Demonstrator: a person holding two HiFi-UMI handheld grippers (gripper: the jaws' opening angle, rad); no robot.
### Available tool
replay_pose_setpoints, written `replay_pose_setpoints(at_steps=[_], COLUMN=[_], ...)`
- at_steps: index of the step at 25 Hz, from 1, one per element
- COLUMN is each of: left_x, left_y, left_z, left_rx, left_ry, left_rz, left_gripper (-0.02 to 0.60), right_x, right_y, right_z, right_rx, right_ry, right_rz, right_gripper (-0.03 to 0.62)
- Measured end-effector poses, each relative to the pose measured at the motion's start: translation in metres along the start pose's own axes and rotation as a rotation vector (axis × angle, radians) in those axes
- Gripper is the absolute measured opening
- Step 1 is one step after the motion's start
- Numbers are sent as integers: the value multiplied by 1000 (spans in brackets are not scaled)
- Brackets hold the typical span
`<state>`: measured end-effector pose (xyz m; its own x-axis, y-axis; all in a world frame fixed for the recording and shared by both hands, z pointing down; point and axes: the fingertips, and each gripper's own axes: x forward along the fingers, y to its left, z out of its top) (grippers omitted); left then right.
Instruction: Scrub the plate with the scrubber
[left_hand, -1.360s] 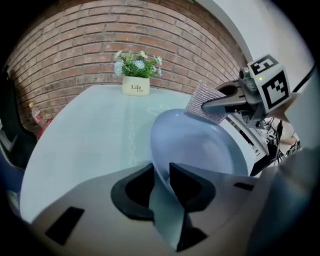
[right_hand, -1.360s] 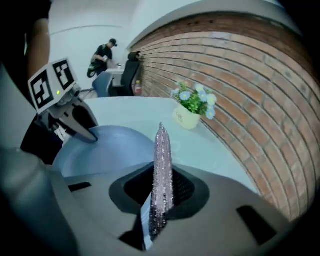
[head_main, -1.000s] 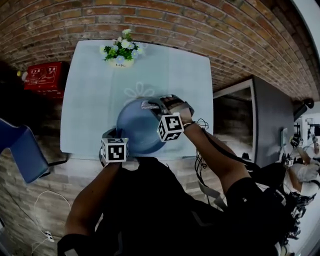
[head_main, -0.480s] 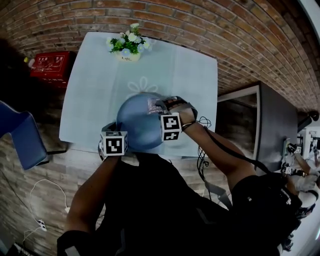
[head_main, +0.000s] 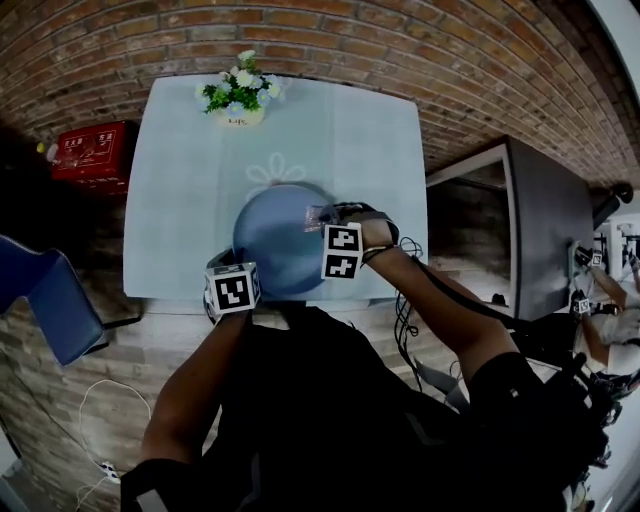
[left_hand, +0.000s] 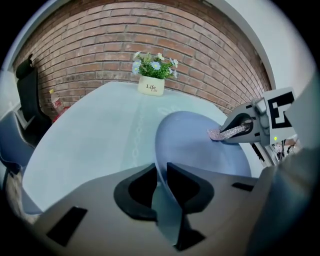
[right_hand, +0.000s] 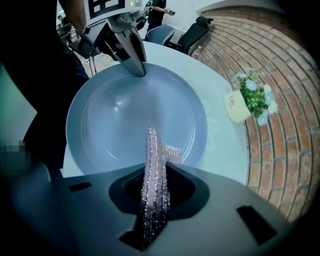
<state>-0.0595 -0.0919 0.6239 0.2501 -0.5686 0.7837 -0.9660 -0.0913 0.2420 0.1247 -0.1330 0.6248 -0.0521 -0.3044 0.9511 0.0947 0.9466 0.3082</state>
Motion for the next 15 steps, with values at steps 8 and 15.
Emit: replay_pose_setpoints(at_steps=[8, 15], left_x=[0, 1], left_y=[1, 0], left_z=[0, -1], left_rx=[-20, -4], left_ry=[0, 18], left_rz=[-4, -30], left_gripper=[72, 72], right_x=[-8, -17], right_y=[25, 44], right_z=[-6, -5], right_rx=[180, 339], right_ry=[37, 33], right_rz=[78, 116], right_gripper=[66, 66])
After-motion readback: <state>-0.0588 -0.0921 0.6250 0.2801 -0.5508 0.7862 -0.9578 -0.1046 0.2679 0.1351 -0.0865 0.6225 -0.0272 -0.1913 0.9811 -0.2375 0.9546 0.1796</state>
